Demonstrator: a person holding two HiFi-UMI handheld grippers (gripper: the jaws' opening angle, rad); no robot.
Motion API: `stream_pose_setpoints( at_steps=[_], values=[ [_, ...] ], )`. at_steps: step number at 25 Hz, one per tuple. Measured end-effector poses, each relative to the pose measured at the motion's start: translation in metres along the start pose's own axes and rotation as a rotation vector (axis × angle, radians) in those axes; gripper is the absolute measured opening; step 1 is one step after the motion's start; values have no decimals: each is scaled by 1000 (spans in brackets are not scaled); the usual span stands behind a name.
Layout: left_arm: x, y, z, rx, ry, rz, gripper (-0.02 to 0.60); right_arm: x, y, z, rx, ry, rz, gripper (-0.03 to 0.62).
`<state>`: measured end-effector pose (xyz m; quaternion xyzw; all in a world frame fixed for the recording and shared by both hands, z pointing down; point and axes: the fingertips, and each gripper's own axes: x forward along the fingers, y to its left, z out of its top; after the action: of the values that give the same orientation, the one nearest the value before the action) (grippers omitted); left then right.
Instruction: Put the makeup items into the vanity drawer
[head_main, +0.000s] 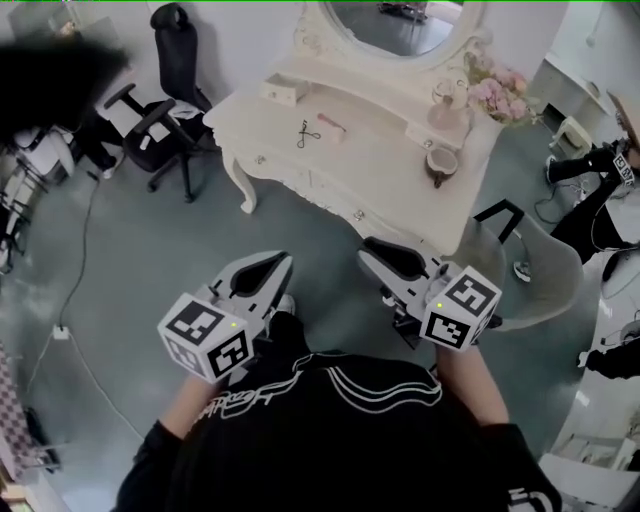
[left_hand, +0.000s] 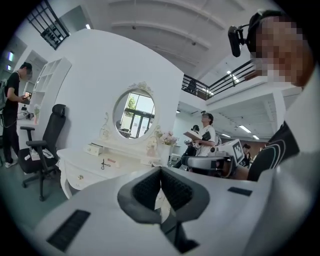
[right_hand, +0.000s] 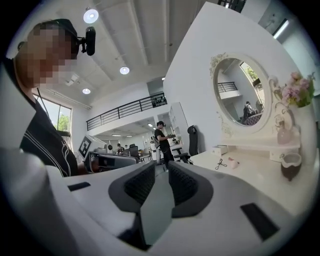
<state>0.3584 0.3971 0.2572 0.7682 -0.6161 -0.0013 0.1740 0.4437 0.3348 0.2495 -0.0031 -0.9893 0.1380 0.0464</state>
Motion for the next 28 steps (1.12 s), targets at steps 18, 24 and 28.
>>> stream_pose_setpoints(
  at_steps=[18, 24, 28],
  values=[
    [99, 211, 30, -110, 91, -71, 23, 173, -156, -5, 84, 120, -146, 284],
    [130, 293, 46, -139, 127, -96, 23, 243, -213, -1, 120, 158, -210, 296],
    [149, 344, 53, -148, 132, -112, 23, 286, -245, -6, 124, 189, -238, 296]
  ],
)
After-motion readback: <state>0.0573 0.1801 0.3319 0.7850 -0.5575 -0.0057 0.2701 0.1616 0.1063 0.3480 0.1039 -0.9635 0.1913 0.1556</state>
